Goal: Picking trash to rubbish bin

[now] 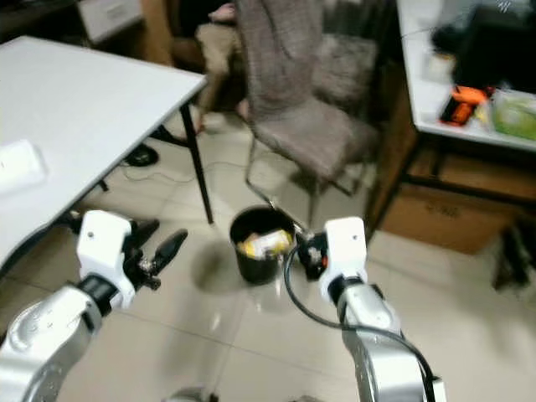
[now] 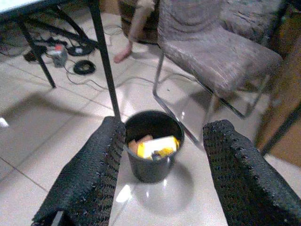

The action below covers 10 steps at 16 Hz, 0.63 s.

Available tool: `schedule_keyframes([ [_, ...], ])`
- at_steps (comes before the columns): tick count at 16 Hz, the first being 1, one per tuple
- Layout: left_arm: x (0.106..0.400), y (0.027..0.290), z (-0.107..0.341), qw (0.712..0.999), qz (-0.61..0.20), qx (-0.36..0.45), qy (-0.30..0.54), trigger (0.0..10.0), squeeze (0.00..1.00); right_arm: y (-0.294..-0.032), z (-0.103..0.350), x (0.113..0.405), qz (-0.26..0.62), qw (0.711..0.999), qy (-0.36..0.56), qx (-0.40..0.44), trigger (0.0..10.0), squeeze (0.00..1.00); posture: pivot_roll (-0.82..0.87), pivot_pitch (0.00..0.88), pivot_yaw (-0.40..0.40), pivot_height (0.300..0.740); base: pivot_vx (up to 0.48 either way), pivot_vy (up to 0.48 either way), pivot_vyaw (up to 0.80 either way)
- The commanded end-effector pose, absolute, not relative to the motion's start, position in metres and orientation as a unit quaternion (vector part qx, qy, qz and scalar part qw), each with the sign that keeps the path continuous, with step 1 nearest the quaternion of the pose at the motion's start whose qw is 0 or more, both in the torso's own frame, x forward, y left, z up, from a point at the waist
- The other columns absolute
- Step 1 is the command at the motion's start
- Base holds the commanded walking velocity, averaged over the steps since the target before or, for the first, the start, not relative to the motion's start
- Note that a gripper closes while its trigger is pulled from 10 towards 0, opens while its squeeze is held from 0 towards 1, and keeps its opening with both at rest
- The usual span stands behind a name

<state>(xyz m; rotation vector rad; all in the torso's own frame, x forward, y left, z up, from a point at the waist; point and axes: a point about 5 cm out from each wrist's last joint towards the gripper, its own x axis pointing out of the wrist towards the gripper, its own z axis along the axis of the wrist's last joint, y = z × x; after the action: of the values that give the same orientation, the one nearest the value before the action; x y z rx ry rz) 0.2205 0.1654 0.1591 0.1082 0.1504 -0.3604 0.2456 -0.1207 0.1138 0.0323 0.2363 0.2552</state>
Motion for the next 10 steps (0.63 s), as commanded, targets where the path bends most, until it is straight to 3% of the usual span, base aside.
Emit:
schedule_keyframes([
  [1,0.22,0.169,0.16,0.983,-0.162,0.05,0.076,10.0,0.0,-0.117,0.119,0.247,0.135,0.985,0.104,0.016,10.0,0.0,0.11,0.082,-0.069,0.74,0.0,0.0,0.0],
  [3,0.222,0.172,0.166,0.988,-0.135,0.046,0.057,10.0,0.0,-0.114,0.125,0.25,0.148,0.985,0.087,0.001,10.0,0.0,0.11,0.082,-0.074,0.74,0.0,0.0,0.0],
  [10,0.235,0.184,0.196,0.993,-0.074,0.093,-0.016,10.0,0.0,-0.103,0.149,0.258,0.193,0.981,0.031,-0.012,10.0,0.0,0.11,0.084,-0.078,0.74,0.048,0.0,0.8],
])
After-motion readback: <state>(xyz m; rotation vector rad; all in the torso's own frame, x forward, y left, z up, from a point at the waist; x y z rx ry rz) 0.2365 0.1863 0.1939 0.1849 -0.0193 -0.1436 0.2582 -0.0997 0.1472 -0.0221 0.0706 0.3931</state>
